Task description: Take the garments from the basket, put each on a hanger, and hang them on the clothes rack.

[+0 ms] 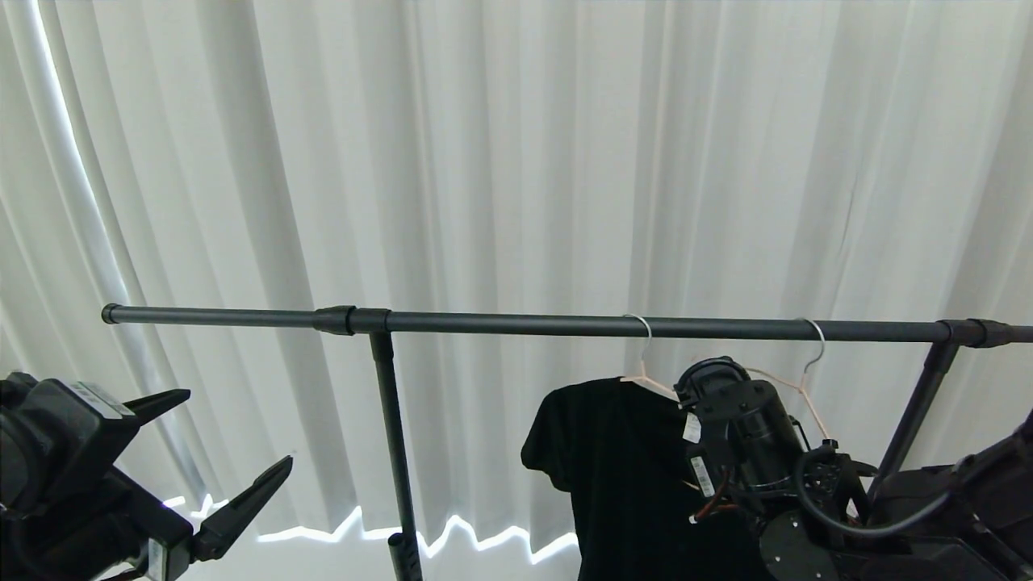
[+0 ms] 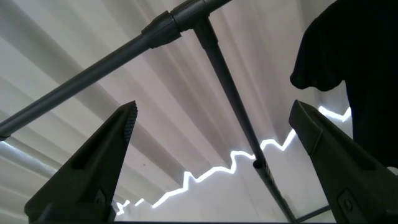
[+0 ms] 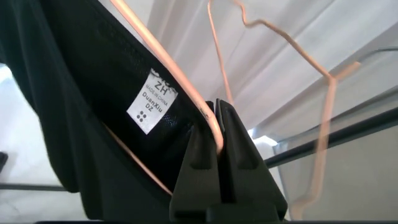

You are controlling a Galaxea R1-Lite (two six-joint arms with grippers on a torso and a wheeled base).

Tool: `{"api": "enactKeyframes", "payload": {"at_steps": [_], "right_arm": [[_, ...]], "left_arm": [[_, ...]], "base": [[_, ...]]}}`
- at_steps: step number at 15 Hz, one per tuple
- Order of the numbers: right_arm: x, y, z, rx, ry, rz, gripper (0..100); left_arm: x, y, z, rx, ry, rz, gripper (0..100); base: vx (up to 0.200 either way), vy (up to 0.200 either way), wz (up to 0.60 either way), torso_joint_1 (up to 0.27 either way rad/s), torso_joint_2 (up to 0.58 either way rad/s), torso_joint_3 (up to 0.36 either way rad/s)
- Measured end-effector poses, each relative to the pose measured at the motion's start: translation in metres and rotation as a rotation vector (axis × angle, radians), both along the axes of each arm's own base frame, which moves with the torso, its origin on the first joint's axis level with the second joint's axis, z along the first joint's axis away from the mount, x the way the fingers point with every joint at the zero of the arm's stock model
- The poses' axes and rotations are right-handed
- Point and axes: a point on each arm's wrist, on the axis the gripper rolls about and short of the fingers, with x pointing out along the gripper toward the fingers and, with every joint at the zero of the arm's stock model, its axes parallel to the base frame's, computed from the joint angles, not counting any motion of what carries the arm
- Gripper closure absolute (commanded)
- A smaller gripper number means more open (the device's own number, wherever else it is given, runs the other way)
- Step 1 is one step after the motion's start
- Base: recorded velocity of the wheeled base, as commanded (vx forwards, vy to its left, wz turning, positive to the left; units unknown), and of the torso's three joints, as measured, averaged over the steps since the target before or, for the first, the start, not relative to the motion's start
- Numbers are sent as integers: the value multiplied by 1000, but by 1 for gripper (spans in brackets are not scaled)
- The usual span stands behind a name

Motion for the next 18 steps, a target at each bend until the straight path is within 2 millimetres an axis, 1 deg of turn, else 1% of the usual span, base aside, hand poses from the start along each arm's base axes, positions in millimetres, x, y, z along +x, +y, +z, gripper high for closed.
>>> {"api": "enactKeyframes", "payload": {"at_steps": [1,5,7,10,13,14,16,18], "right_arm": [[1,1,0,1,-1,0,0],[4,5,4,19,-15,-2,0],[1,4,9,34,-23,6,0],[-9,-3,28,76,-58,22,0],[-23,-17,54,125,-100,31,0],[-28,-23,60,141,-102,47,0],[-39,-34,58,150,-78,83,0],[-48,-38,49,152,-22,161,0]], "left_arm": [[0,0,0,-1,0,0,0],[0,0,0,-3,0,0,0],[0,0,0,-5,0,1,0],[0,0,0,-6,2,3,0],[-2,1,-2,-5,8,7,0],[-2,1,-3,-5,7,7,0],[-2,1,-2,-4,5,7,0],[-2,1,-2,-3,3,7,0]], "base": [[0,0,0,0,0,0],[0,0,0,0,0,0],[0,0,0,0,0,0],[0,0,0,0,0,0],[0,0,0,0,0,0],[0,0,0,0,0,0],[0,0,0,0,0,0],[0,0,0,0,0,0]]}}
